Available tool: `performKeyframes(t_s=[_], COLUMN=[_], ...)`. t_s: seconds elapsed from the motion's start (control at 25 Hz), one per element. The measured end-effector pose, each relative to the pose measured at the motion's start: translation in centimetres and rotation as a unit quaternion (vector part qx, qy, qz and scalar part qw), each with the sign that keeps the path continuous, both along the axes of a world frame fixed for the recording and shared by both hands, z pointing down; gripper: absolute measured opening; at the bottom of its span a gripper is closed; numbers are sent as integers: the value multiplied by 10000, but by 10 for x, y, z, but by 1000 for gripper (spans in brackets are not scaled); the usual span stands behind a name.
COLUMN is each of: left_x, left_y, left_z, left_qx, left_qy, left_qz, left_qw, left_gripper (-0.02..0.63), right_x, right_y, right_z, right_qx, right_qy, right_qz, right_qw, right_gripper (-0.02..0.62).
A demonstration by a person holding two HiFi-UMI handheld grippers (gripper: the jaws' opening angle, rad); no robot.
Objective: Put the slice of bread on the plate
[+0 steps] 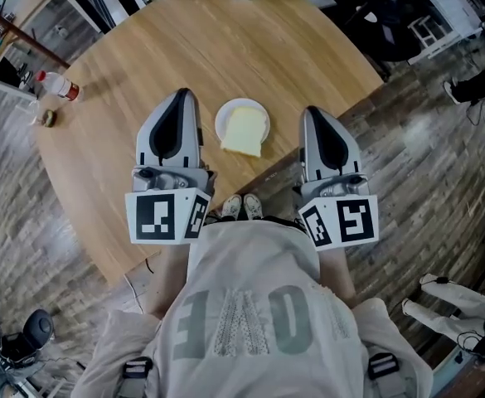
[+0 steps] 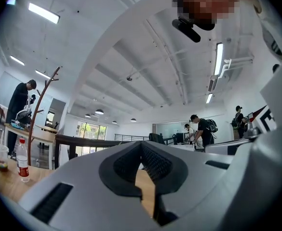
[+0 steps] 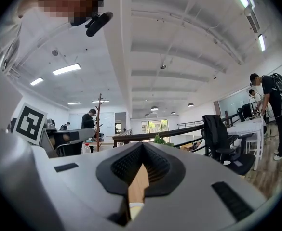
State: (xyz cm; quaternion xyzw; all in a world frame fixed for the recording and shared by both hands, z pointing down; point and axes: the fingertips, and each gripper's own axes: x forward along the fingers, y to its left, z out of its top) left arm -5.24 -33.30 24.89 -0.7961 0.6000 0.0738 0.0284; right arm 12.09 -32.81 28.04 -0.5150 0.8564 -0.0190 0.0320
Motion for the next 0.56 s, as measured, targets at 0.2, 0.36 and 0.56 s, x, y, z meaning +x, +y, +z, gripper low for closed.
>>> performKeyframes(t_s=[0.2,0.36,0.56], left_x=[-3,-6,-5], left_y=[3,3,3], left_z=[-7,-6,-4], left_qx=[82,73,112], left_qy=[-102,-119,-245], left_qz=[-42,-91,-118], left_qw=[9999,9999,9996], left_gripper=[8,8,8], right_x=[0,-2,-4], right_y=[-2,-3,-4], right_z=[2,3,4], right_qx=[-68,-87,-79], right_qy=[-6,22,20], right_qz=[36,15,-5], right_qw=[10000,10000,10000], right_gripper=[16,16,15])
